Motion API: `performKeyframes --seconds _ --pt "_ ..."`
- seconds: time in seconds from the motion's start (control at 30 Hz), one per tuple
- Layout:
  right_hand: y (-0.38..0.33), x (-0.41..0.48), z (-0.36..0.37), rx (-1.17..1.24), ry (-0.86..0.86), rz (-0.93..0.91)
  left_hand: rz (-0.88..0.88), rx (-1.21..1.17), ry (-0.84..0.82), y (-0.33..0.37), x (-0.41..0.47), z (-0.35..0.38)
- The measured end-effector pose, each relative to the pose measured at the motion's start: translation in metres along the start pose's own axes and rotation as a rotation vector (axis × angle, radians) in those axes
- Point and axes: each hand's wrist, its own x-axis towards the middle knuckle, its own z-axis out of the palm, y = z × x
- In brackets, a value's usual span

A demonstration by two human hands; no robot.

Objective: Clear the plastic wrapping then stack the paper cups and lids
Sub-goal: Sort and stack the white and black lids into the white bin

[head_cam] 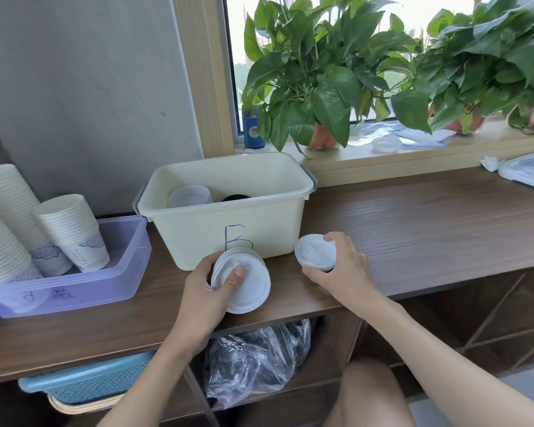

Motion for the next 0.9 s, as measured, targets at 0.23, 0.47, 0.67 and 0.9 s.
performKeyframes --seconds 0.23,0.47,0.67,0.9 --pt "-0.013 -0.03 0.009 0.15 -0.062 -0.269 -0.039 -0.11 -0.045 0.004 -0.003 -0.004" --pt "-0.041 -0.035 0.032 0.131 -0.107 -0.36 -0.088 -0.176 -0.088 0.01 -0.006 -0.004" --pt "-0.048 -0.036 0.04 0.149 -0.142 -0.414 -0.031 -0.169 -0.147 0.011 -0.004 -0.003" --pt "-0.053 -0.032 0.042 0.322 -0.203 -0.357 -0.01 -0.155 -0.127 0.01 -0.003 -0.002"
